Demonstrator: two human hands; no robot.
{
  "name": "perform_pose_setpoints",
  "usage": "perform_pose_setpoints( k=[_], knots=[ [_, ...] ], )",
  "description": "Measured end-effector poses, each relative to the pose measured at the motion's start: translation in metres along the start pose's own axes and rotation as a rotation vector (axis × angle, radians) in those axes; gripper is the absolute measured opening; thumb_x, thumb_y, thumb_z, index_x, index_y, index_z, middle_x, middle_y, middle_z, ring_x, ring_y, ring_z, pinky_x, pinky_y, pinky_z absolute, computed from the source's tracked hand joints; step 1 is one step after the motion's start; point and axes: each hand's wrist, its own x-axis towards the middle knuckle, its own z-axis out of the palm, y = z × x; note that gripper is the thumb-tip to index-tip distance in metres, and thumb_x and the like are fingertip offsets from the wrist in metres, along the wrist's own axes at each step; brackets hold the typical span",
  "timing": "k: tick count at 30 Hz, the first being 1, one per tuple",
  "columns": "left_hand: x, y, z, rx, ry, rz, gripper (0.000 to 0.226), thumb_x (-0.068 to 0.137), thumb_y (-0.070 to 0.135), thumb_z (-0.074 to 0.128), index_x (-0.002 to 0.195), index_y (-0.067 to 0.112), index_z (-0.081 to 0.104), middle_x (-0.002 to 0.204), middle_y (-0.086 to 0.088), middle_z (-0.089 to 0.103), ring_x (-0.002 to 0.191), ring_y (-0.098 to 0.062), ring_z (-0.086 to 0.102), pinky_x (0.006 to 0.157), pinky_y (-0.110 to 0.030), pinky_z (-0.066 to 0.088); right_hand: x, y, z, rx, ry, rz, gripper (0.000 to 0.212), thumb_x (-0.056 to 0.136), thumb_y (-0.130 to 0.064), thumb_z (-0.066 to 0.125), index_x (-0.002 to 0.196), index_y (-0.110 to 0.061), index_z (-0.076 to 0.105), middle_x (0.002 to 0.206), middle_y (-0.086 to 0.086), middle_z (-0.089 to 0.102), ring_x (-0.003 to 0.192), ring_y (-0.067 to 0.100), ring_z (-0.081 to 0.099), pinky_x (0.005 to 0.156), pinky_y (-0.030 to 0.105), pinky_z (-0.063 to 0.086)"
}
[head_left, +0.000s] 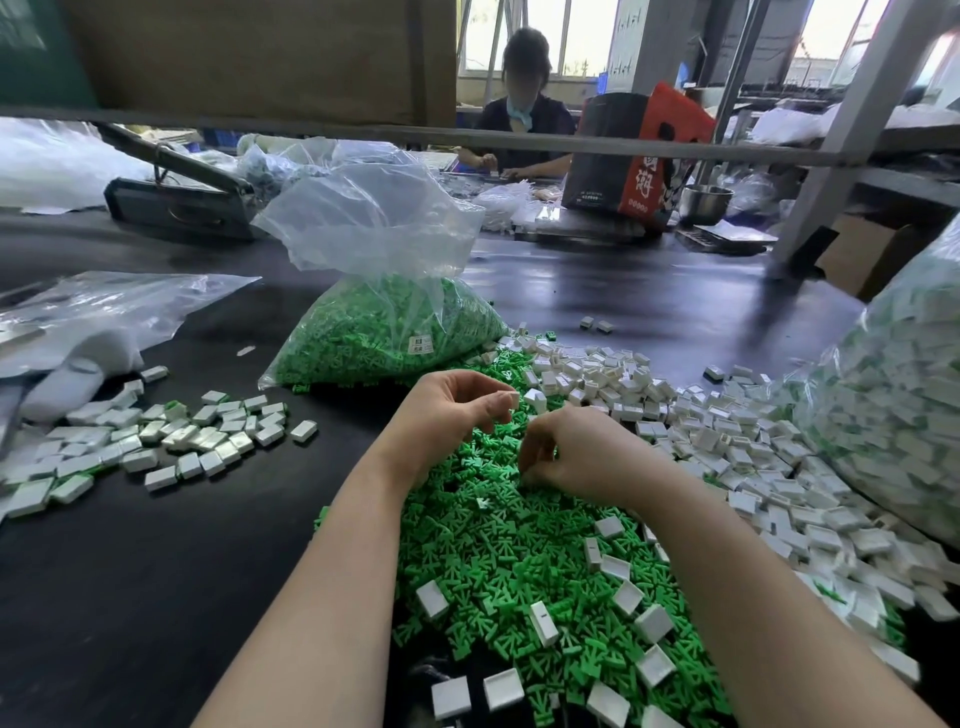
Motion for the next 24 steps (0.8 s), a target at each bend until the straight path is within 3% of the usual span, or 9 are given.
perform_pose_setpoints(
  k=[7, 10, 14, 17, 20, 24],
  knots=[
    [0.000, 0.001, 0.001, -0.003, -0.024, 0.012, 0.016, 0.082, 0.028, 0.075, 0.092, 0.015, 0.074, 0.080, -0.002, 0.075, 0.066, -0.006, 0.061, 0.055, -0.015, 0.045, -0.001, 0.004, -0.001, 0.065, -0.009, 0.016, 0.012, 0.089, -0.012, 0.068, 0.086, -0.023, 0.069, 0.077, -0.017, 0.060, 0.076, 0.003, 0.060, 0.062, 0.011, 0.041],
    [-0.001, 0.003, 0.001, -0.016, -0.029, 0.019, 0.019, 0.082, 0.029, 0.074, 0.093, 0.014, 0.074, 0.082, -0.004, 0.075, 0.067, -0.008, 0.061, 0.056, -0.016, 0.046, 0.000, 0.007, 0.000, 0.141, 0.107, 0.035, 0.009, 0.091, -0.013, 0.065, 0.087, -0.020, 0.068, 0.078, -0.015, 0.062, 0.074, 0.004, 0.061, 0.064, 0.016, 0.045],
    [0.000, 0.005, 0.005, -0.092, -0.015, 0.014, 0.012, 0.084, 0.023, 0.074, 0.091, 0.014, 0.074, 0.081, -0.005, 0.075, 0.064, -0.008, 0.059, 0.055, -0.017, 0.044, -0.002, 0.008, -0.003, 0.699, 0.396, 0.049, 0.010, 0.089, -0.006, 0.068, 0.092, -0.014, 0.072, 0.074, -0.003, 0.069, 0.052, -0.004, 0.055, 0.049, 0.011, 0.043],
    [0.000, 0.006, 0.007, -0.141, -0.018, 0.006, 0.006, 0.084, 0.020, 0.073, 0.087, 0.017, 0.077, 0.080, -0.005, 0.074, 0.063, -0.007, 0.057, 0.055, -0.018, 0.042, -0.002, 0.006, -0.010, 1.168, 0.426, 0.102, 0.017, 0.085, 0.003, 0.067, 0.094, -0.011, 0.074, 0.074, -0.002, 0.072, 0.059, 0.003, 0.061, 0.055, 0.016, 0.050],
    [-0.001, 0.007, 0.010, -0.162, -0.025, -0.004, 0.007, 0.086, 0.017, 0.071, 0.089, 0.017, 0.077, 0.079, -0.005, 0.074, 0.062, -0.007, 0.059, 0.055, -0.017, 0.042, -0.001, 0.004, -0.013, 1.369, 0.406, 0.143, 0.016, 0.084, 0.007, 0.065, 0.093, -0.004, 0.073, 0.077, 0.006, 0.072, 0.064, 0.011, 0.064, 0.059, 0.017, 0.054],
    [-0.001, 0.010, 0.013, -0.202, -0.030, -0.023, 0.011, 0.085, 0.019, 0.071, 0.093, 0.012, 0.075, 0.083, -0.008, 0.075, 0.064, -0.009, 0.063, 0.056, -0.017, 0.044, 0.000, 0.003, -0.011, 1.480, 0.437, 0.180, 0.012, 0.083, 0.006, 0.067, 0.092, -0.001, 0.071, 0.071, 0.009, 0.072, 0.055, 0.013, 0.065, 0.054, 0.019, 0.055]
  ],
)
